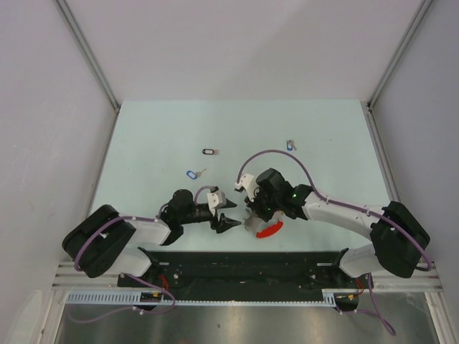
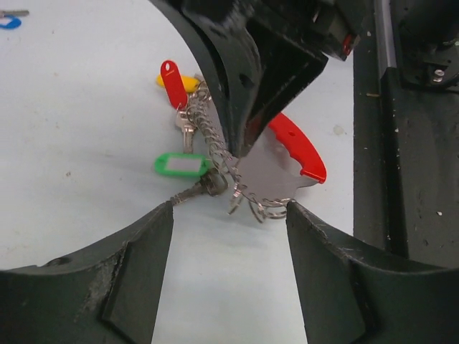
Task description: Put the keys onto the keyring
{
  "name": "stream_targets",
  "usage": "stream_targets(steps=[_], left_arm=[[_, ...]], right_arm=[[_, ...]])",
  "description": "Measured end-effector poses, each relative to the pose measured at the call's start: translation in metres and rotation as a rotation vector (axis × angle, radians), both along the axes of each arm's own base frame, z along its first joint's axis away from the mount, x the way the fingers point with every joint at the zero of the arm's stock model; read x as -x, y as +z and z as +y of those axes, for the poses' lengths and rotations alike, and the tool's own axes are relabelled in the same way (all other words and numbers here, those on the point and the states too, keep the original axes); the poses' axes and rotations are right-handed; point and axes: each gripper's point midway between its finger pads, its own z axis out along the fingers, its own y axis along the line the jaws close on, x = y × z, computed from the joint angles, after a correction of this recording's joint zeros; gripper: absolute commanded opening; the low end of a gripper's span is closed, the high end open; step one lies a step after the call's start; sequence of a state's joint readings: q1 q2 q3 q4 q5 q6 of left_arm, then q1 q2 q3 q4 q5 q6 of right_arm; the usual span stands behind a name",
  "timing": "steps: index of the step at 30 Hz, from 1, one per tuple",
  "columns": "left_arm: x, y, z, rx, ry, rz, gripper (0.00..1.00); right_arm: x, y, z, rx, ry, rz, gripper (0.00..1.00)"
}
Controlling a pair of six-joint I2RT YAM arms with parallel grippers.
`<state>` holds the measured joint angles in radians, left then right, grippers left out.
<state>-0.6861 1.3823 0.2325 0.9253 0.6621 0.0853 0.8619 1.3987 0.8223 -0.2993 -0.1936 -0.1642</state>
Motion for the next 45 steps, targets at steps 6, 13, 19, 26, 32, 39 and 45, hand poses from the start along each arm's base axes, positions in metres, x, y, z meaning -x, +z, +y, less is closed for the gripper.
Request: stream_targets(steps=[6, 13, 19, 26, 32, 39, 45], left_arm=[[0.005, 0.011, -0.004, 0.054, -0.045, -0.040, 0.65], [0.024, -0.020, 0.001, 0.058, -0.062, 0.092, 0.36], [0.039, -0.052, 0.008, 0.002, -0.060, 0.251, 0.38], [0.031, -0.027, 0.005, 0.062, -0.048, 0.193, 0.43], [0.022, 0.000, 0.007, 0.129, -0.027, 0.128, 0.46], [0.022, 0.005, 0.007, 0.146, -0.031, 0.147, 0.44], [0.018, 0.017, 0.006, 0.174, -0.019, 0.126, 0.41]], right_arm=[[0.014, 0.003, -0.002, 0.031, 0.140, -0.035, 0.02], [0.021, 0.010, 0.002, 0.018, 0.246, -0.083, 0.02], [0.027, 0.019, 0.008, 0.000, 0.296, -0.119, 0.02], [0.029, 0.019, 0.009, 0.000, 0.313, -0.133, 0.02], [0.028, 0.025, 0.009, -0.012, 0.314, -0.151, 0.02], [0.030, 0.031, 0.010, -0.025, 0.319, -0.165, 0.01], [0.031, 0.031, 0.011, -0.023, 0.323, -0.168, 0.02]])
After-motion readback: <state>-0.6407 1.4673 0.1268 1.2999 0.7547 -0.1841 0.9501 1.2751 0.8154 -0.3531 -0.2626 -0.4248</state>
